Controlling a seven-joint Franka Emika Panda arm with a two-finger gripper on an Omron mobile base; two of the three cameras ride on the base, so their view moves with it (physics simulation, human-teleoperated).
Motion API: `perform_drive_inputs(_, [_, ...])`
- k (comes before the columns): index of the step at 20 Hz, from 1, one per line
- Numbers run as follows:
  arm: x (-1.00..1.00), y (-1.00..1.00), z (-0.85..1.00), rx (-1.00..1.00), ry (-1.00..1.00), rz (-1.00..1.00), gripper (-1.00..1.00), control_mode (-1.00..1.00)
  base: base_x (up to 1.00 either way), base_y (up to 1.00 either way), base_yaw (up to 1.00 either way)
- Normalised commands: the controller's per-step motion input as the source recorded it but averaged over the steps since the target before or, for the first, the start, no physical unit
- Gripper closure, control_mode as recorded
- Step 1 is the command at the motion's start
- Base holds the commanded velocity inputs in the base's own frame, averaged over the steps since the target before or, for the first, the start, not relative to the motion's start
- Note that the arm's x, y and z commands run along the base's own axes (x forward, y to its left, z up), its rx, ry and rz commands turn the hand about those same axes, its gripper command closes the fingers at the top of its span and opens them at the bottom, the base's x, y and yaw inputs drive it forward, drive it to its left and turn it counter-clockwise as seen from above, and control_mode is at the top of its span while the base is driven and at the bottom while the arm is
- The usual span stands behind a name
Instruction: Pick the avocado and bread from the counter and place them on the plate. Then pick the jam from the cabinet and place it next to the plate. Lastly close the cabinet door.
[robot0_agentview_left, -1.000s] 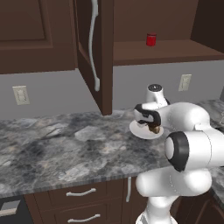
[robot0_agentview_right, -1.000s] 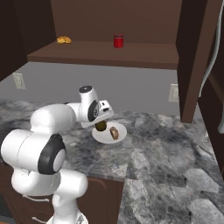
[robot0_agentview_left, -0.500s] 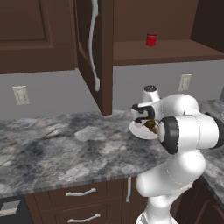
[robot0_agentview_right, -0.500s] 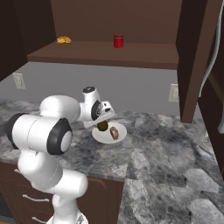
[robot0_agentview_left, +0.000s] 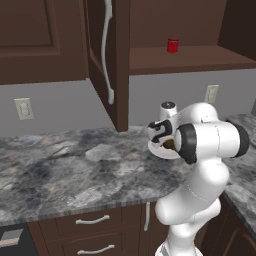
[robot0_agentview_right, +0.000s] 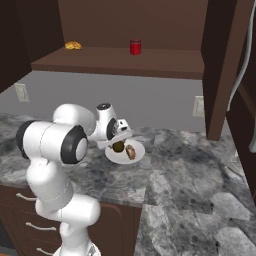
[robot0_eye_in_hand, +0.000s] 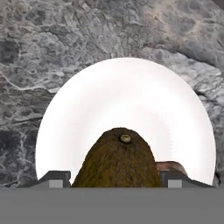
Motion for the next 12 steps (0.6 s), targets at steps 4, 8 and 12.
perform_drive_inputs(4, [0.05,0.0,-0.26,0.0,0.0,0.0,1.0,-1.0,0.0,0.0,0.0])
perform_drive_inputs(8, [0.05,0.0,-0.24,0.0,0.0,0.0,1.0,-1.0,0.0,0.0,0.0])
perform_drive_inputs(12, [0.04,0.0,-0.23,0.0,0.01,0.0,1.0,-1.0,0.0,0.0,0.0])
